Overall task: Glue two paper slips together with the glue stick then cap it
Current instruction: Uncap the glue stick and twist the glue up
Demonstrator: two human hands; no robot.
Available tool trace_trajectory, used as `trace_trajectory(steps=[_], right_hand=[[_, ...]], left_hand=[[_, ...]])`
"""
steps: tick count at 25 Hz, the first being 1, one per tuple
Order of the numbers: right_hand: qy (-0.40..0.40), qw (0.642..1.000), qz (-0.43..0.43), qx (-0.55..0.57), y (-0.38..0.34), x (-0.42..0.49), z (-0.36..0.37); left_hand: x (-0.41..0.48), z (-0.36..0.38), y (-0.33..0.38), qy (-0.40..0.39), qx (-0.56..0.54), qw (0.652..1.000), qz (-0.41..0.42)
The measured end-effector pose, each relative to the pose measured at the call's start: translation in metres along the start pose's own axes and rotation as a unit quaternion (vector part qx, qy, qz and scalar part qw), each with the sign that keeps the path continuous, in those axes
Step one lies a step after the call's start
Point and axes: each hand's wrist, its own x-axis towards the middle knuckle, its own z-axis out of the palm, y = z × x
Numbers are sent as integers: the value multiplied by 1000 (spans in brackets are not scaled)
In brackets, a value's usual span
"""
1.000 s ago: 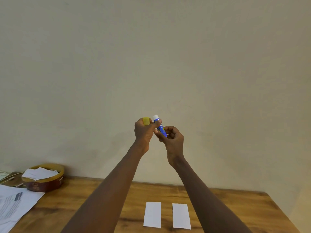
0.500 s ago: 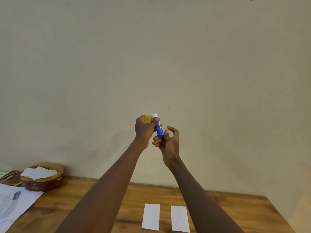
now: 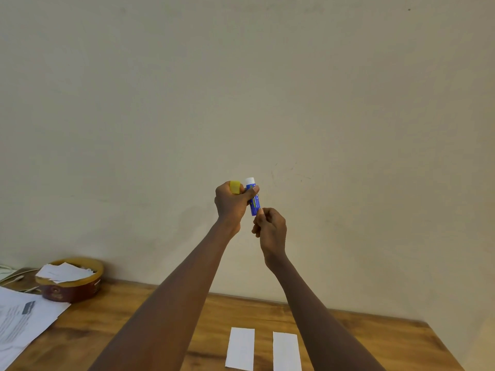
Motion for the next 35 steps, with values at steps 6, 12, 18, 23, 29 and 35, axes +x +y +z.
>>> trace_trajectory(steps=[6,12,18,23,29,35], right_hand=[[12,996,-57,-64,-4,-4,0],[-103,977,104,158,-7,-3,-11],[23,991,-70,-111,-1,-2,-9],[-46,999,13,24,2,-5,-11],[-42,999,13,33,4,-6,-10],[-28,999,0,15,6,-5,-11]], left_hand=[[0,-1,1,-6,-19,1000,3],[-1,6,0,-56,-33,998,-2],[-2,7,-7,-31,-5,999,-10],[-3,3,-11,-51,-22,998,-16],[-3,1,-12,-76,-10,997,-4],[-4,-1,-9,-80,-4,996,25]])
